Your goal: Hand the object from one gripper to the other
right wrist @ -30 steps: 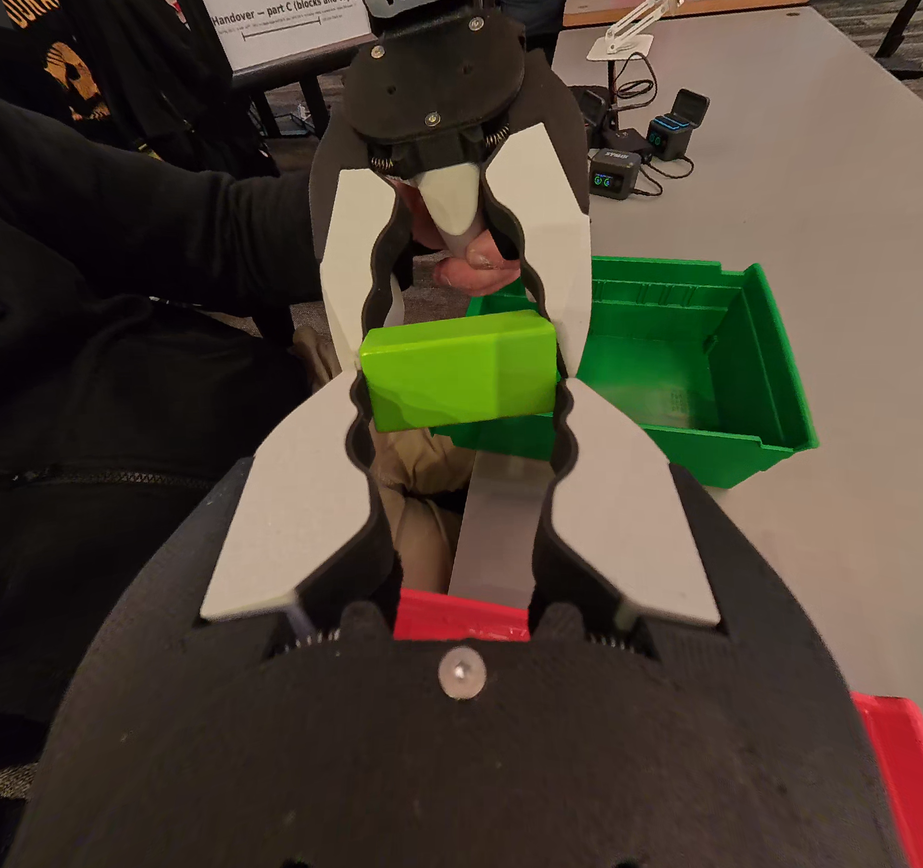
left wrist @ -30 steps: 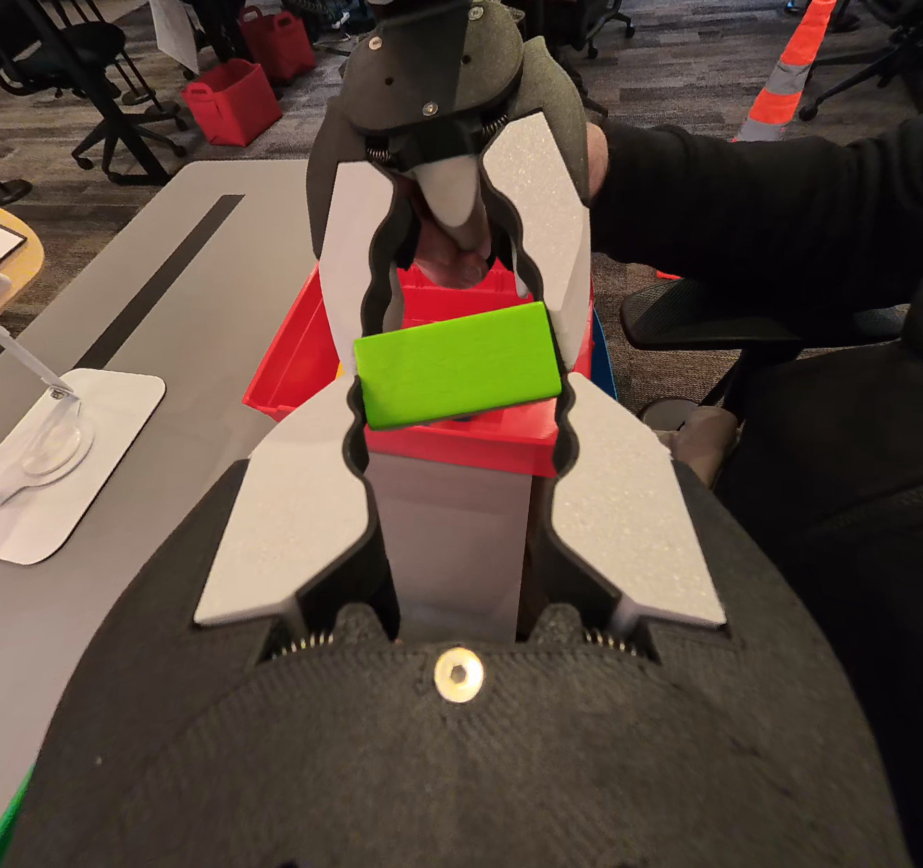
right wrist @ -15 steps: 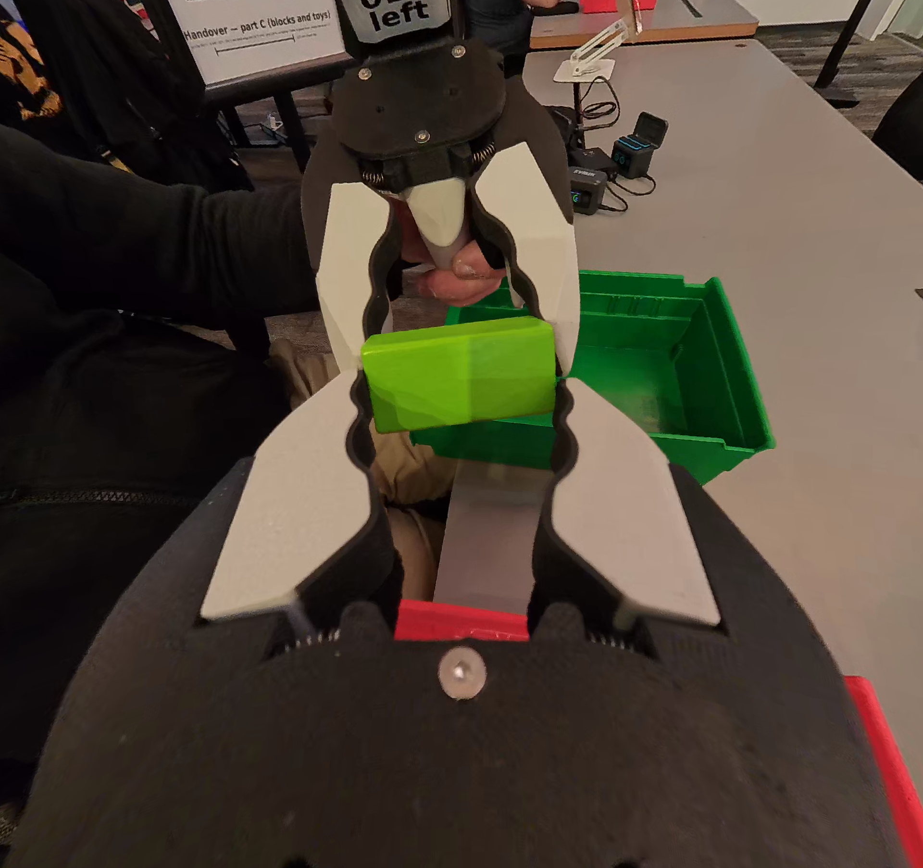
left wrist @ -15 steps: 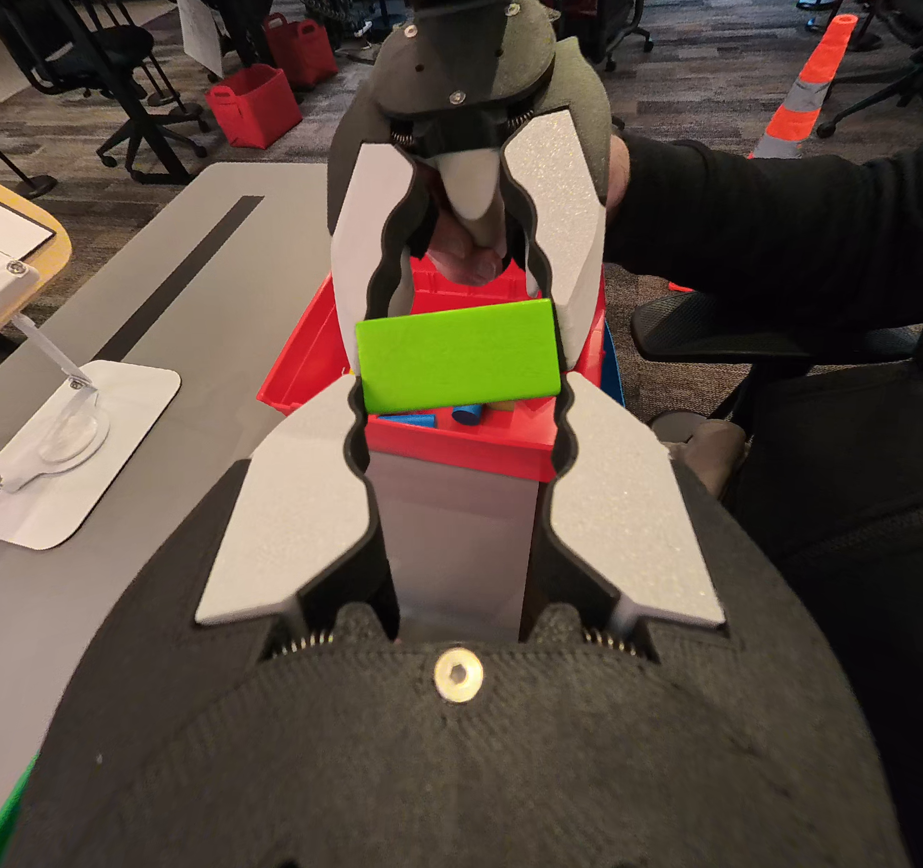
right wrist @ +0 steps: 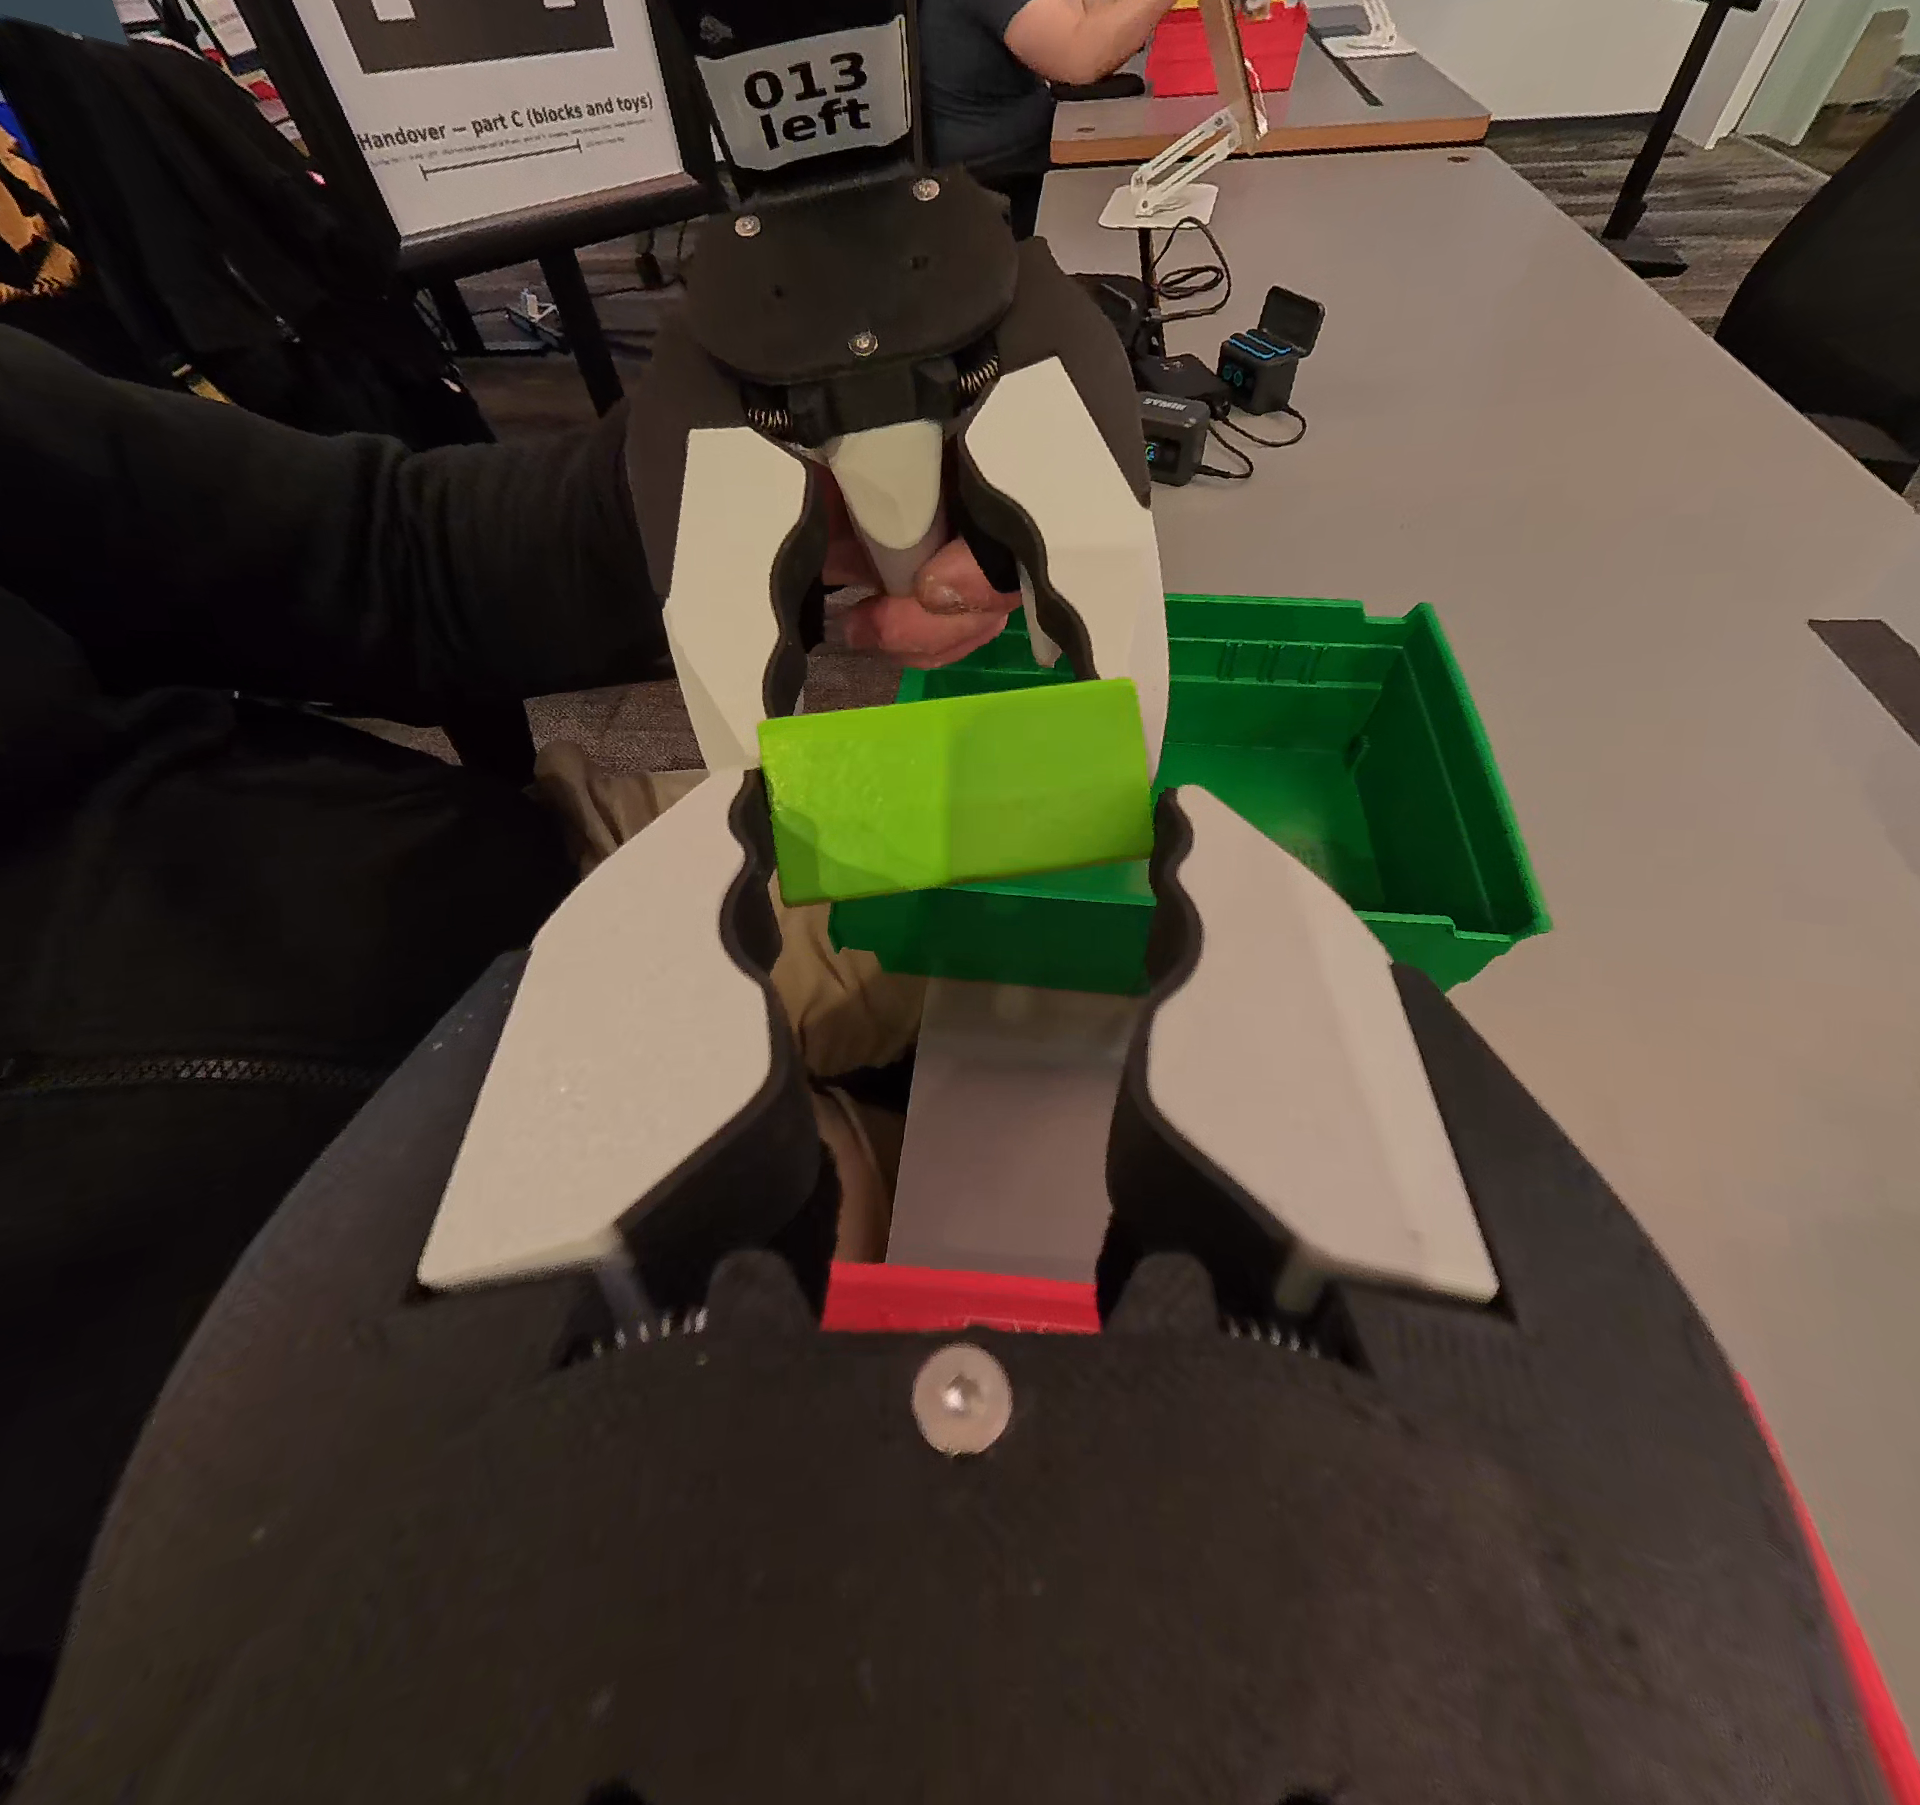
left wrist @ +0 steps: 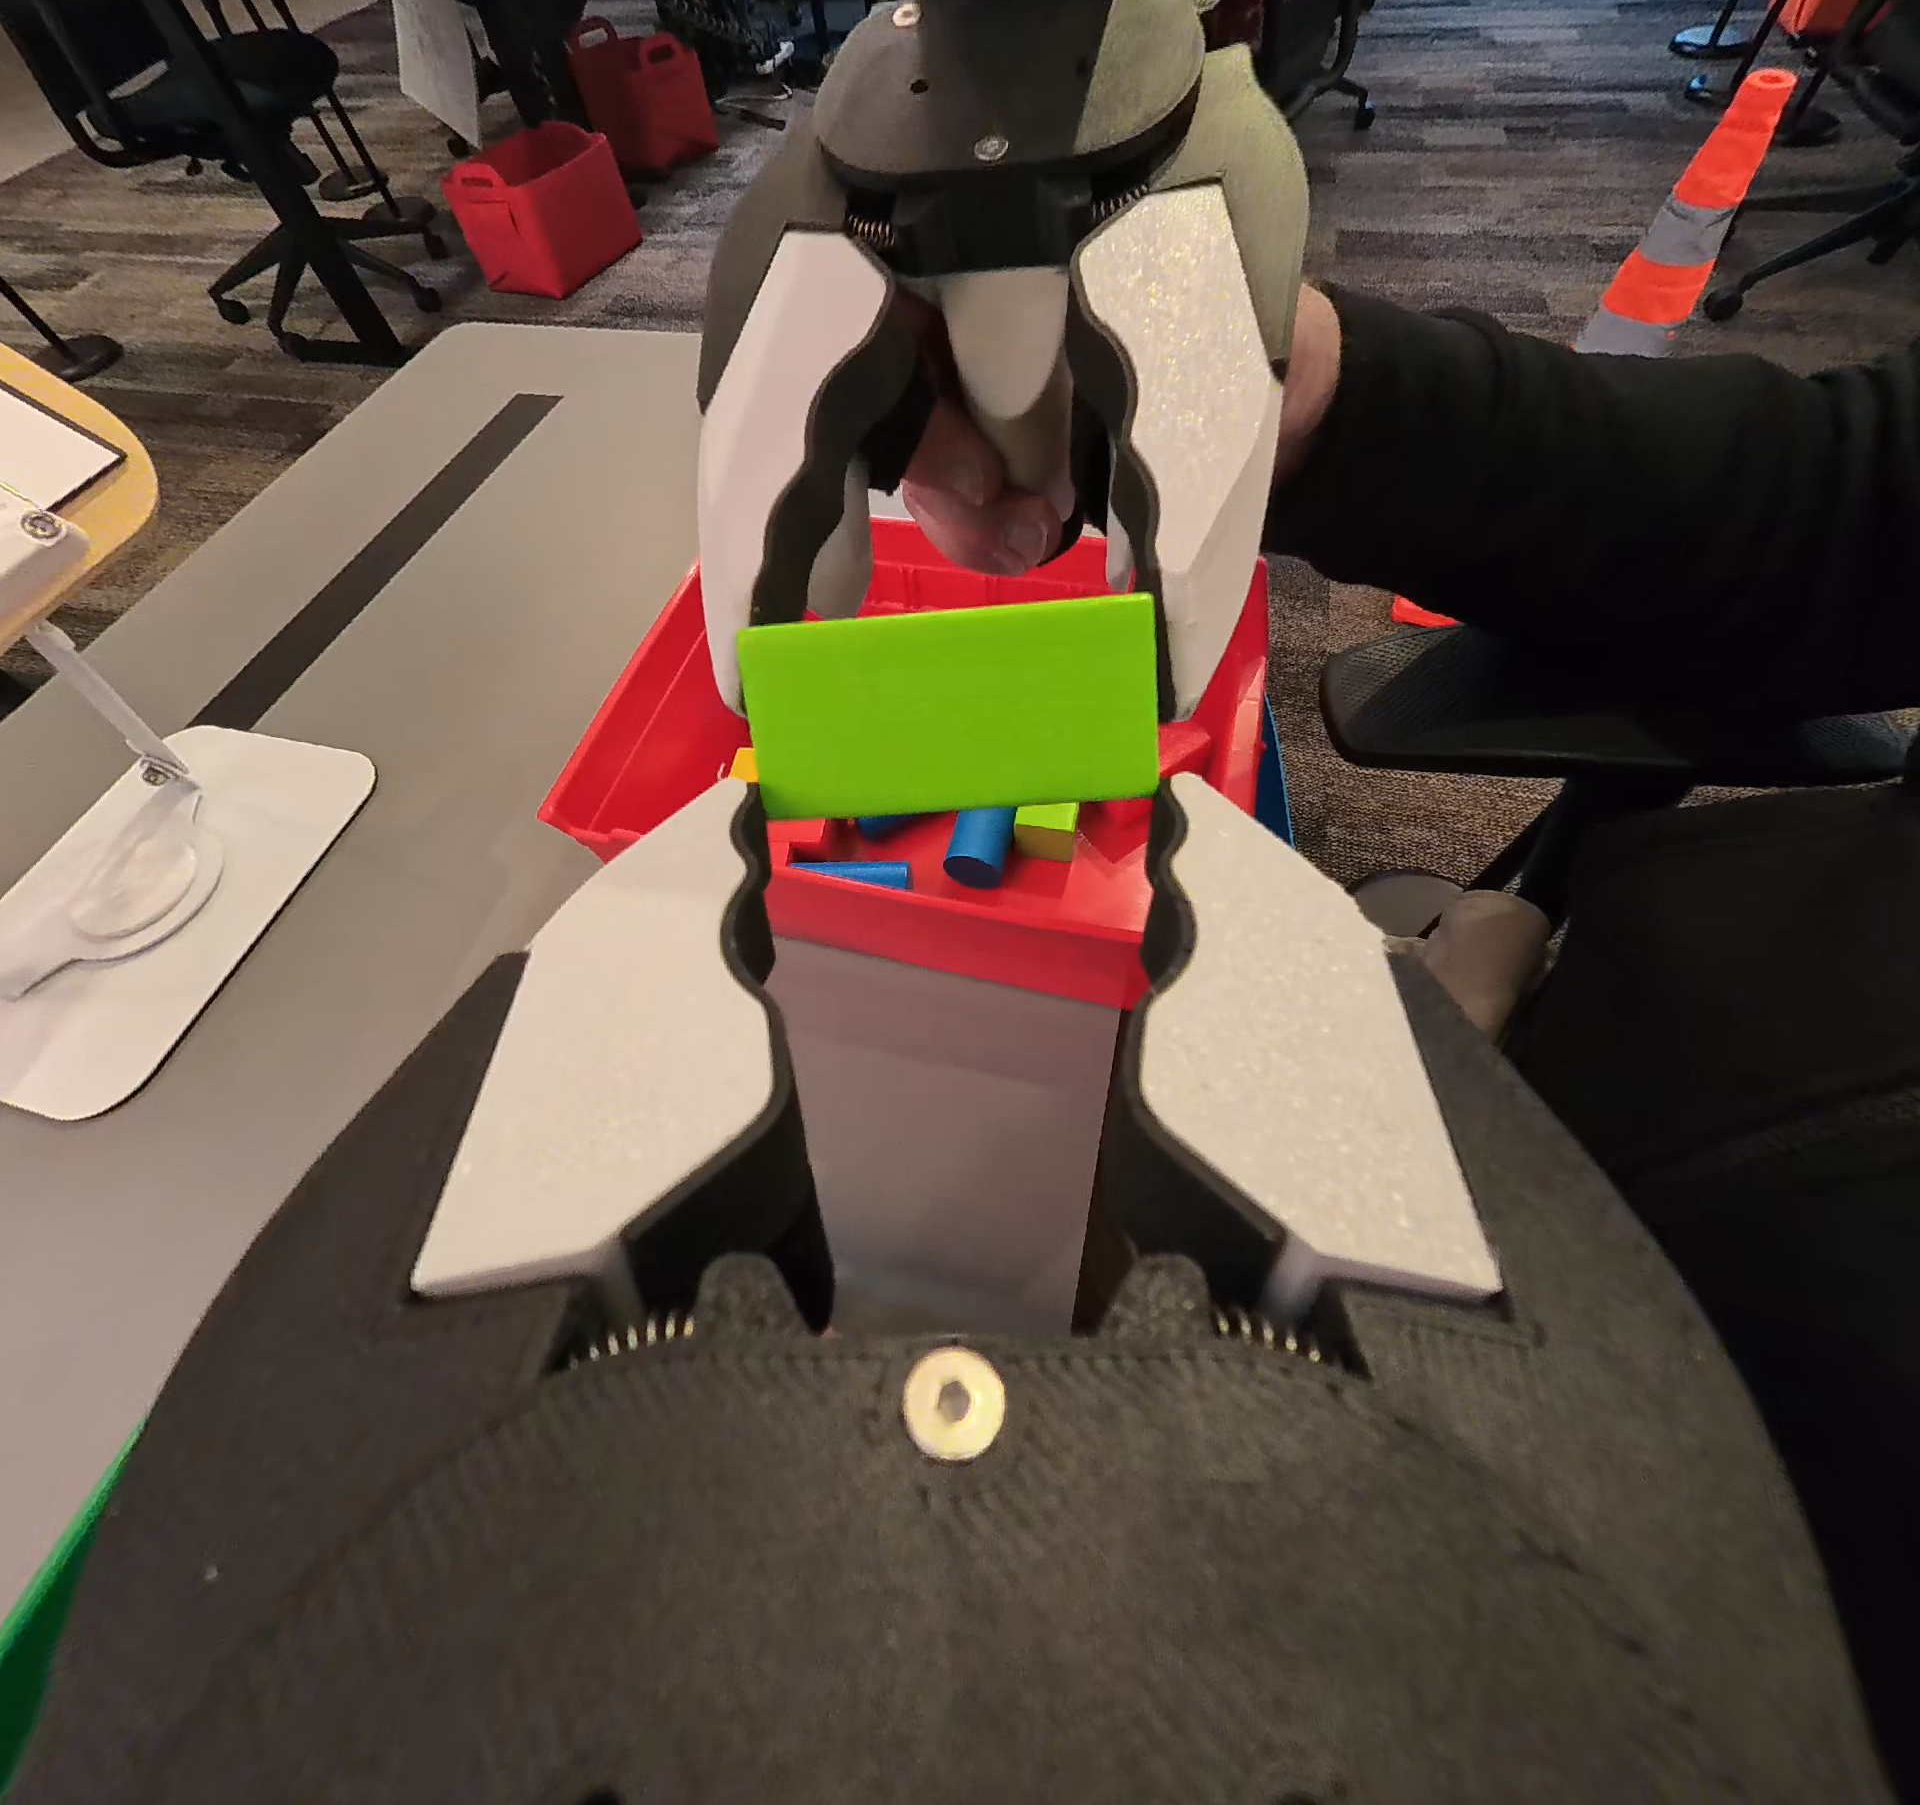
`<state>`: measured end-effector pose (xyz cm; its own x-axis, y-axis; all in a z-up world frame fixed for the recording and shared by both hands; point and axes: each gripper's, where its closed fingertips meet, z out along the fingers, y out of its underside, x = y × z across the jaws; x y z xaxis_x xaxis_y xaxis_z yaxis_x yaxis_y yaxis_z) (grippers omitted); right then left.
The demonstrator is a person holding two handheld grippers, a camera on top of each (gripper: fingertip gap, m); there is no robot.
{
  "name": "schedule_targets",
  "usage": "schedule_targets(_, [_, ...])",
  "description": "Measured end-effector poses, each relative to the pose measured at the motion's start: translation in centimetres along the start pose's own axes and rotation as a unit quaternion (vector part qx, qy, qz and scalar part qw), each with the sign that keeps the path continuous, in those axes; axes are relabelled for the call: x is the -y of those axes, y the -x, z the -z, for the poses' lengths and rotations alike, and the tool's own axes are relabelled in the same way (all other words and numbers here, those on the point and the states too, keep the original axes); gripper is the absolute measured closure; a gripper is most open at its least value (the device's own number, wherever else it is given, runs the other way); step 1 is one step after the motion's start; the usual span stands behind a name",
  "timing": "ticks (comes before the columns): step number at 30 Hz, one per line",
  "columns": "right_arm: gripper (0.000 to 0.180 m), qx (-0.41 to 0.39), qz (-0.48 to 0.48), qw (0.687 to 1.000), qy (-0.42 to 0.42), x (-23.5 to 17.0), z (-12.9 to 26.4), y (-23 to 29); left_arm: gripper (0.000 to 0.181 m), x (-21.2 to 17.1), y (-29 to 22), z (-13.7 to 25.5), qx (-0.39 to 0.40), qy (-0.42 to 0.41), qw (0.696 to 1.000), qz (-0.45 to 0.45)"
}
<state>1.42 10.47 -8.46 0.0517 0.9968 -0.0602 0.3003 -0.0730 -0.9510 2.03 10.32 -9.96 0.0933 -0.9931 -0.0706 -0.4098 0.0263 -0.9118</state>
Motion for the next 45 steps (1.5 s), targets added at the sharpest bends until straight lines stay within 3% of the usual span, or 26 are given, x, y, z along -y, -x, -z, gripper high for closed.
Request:
schedule_targets(38, [0.11,-0.059,-0.02,0.998,-0.018,-0.2,3.8,-0.1,0.132,1.3,-0.6,-1.7,-0.032,-0.008,0.999,-0.017])
schedule_targets(45, [0.111,-0.08,-0.034,0.994,0.06,-3.1,4.7,-1.1,0.134,1.7,0.1,-0.6,-0.014,-0.013,1.0,-0.018])
